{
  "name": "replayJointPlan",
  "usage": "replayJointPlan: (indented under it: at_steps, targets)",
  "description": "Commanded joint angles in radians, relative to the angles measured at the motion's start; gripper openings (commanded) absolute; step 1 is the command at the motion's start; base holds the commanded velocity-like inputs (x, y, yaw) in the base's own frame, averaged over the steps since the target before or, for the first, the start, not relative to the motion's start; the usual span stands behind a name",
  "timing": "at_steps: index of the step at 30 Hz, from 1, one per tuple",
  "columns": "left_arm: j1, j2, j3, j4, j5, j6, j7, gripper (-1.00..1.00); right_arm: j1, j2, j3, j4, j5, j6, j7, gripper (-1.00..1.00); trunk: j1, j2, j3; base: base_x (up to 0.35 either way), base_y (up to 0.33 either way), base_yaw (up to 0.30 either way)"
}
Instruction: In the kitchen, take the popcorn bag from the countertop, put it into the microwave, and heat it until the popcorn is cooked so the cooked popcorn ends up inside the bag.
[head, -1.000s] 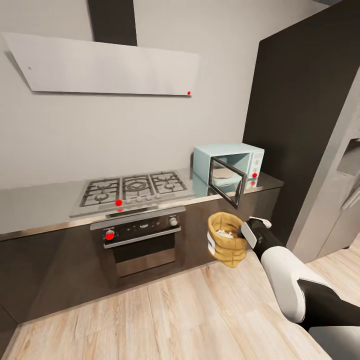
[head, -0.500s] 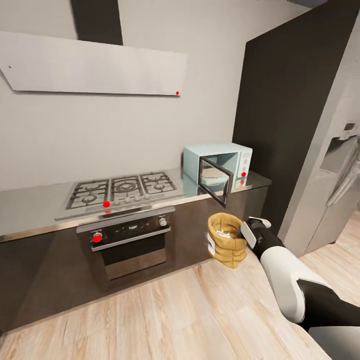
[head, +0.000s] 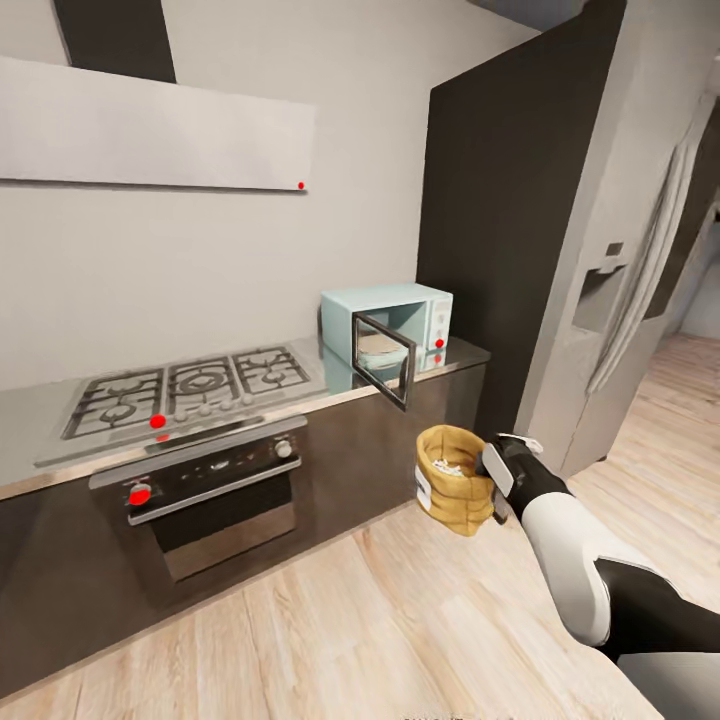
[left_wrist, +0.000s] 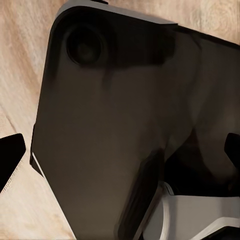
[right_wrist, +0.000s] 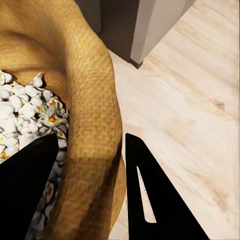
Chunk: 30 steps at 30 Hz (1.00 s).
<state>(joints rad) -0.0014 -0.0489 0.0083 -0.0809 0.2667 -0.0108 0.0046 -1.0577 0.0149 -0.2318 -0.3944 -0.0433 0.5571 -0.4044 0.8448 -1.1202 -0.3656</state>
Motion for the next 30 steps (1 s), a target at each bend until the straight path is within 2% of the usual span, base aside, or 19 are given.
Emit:
replayJointPlan:
  at_steps: [1,17,30]
  targets:
    - [0.0,0.0,0.0,0.0,0.005,-0.001,0.001,1.0,-0.001,0.001,-0.003,-0.001,-0.004,0.003,-0.005,-1.0,0.0,-0.001,-0.001,0.0,0.0,-0.286]
    - [0.0,0.0,0.001,0.0,0.005,-0.001,0.002,1.0,-0.001,0.0,-0.003,-0.001,-0.005,0.007,-0.005,-1.0,0.0,-0.001,-0.001,0.0,0.0,-0.279]
    - [0.0,-0.005,0.001,0.0,0.005,0.0,0.004,1.0,-0.001,-0.001,-0.003,0.003,-0.008,0.005,-0.004,-1.0,0.0,-0.001,-0.001,0.0,0.0,-0.014]
